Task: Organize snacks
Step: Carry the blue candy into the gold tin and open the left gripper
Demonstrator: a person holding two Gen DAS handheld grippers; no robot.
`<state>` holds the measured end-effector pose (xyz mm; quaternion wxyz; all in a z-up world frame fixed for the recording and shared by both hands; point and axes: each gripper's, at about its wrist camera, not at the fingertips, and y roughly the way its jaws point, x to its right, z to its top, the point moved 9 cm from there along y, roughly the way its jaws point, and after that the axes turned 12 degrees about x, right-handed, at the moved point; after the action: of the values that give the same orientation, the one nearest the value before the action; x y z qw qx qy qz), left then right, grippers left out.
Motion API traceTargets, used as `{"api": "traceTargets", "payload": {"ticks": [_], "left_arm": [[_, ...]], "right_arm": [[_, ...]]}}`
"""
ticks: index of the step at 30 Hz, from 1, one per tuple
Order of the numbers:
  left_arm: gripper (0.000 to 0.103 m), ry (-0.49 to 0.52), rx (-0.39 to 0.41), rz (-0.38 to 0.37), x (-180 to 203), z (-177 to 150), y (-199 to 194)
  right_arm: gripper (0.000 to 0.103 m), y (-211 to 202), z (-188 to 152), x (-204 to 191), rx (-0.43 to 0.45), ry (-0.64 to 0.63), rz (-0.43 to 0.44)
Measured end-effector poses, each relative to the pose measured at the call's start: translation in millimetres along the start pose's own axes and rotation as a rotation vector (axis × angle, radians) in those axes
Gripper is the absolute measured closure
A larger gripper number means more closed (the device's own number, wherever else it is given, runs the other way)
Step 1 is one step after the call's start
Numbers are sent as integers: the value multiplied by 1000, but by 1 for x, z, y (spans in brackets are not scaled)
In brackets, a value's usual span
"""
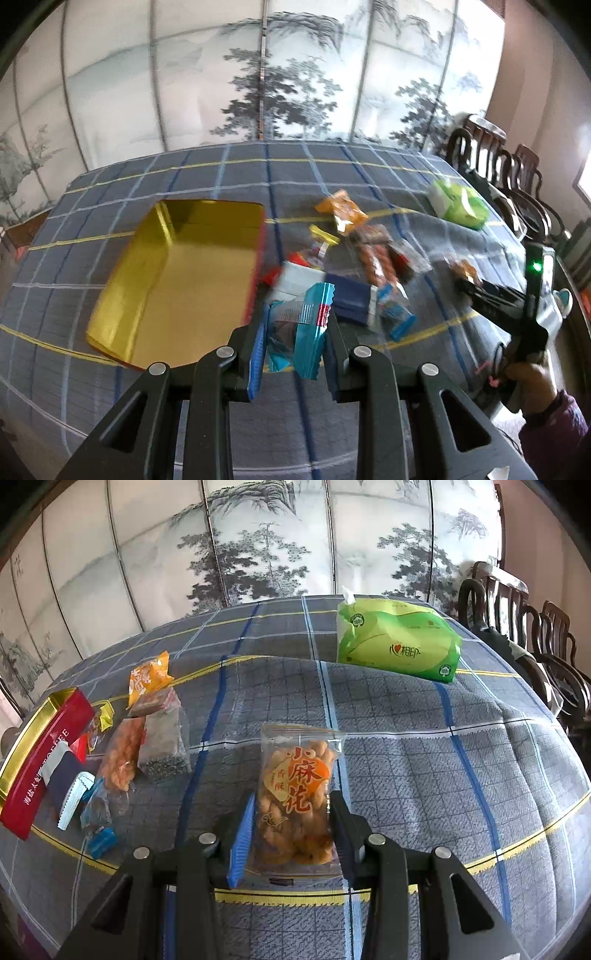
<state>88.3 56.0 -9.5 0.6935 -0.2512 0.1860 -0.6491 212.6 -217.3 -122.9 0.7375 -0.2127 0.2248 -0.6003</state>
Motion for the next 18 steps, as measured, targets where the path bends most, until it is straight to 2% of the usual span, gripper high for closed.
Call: {"api": "traceTargets", "payload": {"ticks": [7, 14, 18], "left_arm": [[80, -3, 17, 90, -50, 18, 17], [79, 27, -38, 169, -100, 30, 67], [79, 44, -76, 187, -117, 31, 94]], "right_arm": [[63, 0, 0, -1, -1, -5, -5], [63, 1, -2, -1, -8, -9, -13], [63, 3, -2, -1, -13, -7, -16]]}}
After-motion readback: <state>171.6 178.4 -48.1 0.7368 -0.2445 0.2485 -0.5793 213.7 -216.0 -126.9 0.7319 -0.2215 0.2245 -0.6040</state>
